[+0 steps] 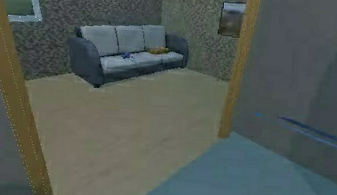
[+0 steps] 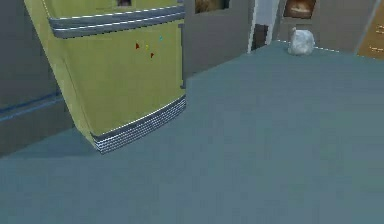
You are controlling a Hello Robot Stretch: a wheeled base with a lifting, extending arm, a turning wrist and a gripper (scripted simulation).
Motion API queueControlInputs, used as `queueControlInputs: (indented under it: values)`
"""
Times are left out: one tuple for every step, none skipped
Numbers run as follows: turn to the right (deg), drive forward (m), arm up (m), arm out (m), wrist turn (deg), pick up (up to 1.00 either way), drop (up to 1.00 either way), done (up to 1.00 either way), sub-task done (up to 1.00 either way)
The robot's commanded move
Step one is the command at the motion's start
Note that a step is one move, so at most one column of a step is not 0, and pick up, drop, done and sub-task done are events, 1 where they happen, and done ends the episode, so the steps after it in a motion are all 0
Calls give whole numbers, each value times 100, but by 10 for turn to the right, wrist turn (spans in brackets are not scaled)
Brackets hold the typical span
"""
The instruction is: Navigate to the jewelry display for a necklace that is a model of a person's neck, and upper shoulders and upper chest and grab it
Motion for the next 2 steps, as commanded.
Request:
queueControlInputs:
  values:
    - [0, 90, 0, 0, 0, 0, 0, 0, 0]
    - [-450, 0, 0, 0, 0, 0, 0, 0, 0]
